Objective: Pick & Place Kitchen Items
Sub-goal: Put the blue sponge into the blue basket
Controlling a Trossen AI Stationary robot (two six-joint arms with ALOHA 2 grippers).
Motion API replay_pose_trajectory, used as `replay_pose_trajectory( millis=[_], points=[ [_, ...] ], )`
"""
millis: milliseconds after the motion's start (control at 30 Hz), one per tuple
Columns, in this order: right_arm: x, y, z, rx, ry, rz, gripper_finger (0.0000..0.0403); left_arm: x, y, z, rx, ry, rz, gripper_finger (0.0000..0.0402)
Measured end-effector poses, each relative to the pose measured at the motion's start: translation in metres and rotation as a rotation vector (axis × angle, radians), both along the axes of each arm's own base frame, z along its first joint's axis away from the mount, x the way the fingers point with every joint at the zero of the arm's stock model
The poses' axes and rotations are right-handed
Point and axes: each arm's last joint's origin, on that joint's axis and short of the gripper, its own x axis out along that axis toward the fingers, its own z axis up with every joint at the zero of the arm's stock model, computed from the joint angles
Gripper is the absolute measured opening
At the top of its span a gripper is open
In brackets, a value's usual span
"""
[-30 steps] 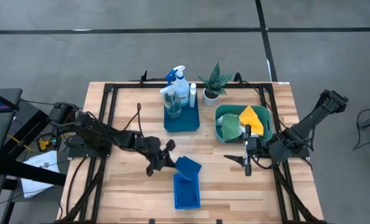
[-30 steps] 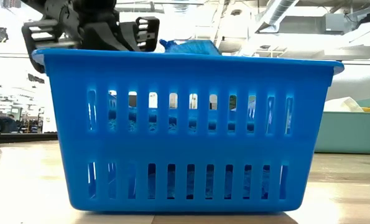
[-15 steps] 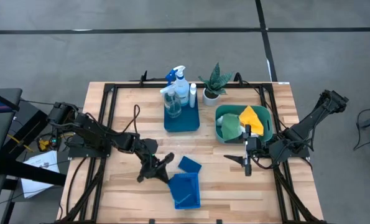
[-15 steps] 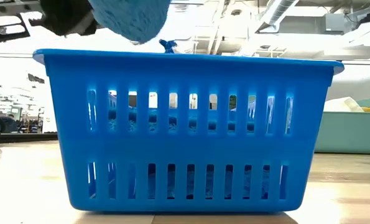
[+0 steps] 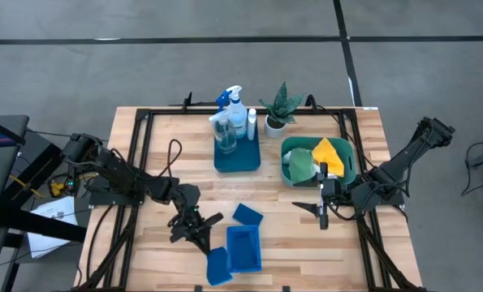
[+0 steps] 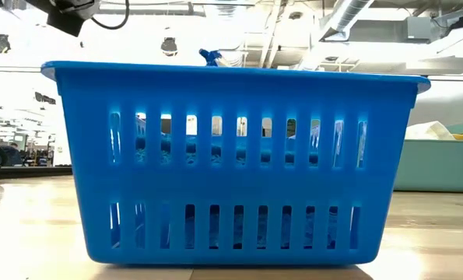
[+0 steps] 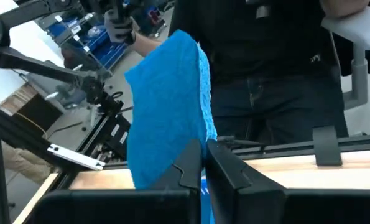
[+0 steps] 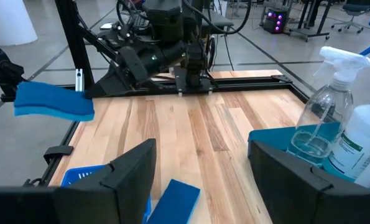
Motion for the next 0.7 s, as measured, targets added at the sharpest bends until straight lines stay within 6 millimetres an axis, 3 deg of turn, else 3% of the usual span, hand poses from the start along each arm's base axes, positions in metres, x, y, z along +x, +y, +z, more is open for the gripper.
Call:
replay_pose_trajectory(
  millis=[200, 467, 700],
  points=[
    [0.0, 0.0, 0.001, 0.001, -0.006, 0.001, 0.0249, 0.01, -0.001, -0.008, -0.004, -0.01, 0.008, 0.0003],
    [0.0, 0.0, 0.002, 0.001, -0.013, 0.006, 0.0249, 0.056, -0.017, -0.016, 0.011, 0.043, 0.008, 0.0003],
    [-0.002, 0.004, 0.002, -0.006, -0.015, 0.033, 0.0249, 0.083, -0.025, -0.028, 0.039, 0.101, 0.028, 0.0003]
  ],
)
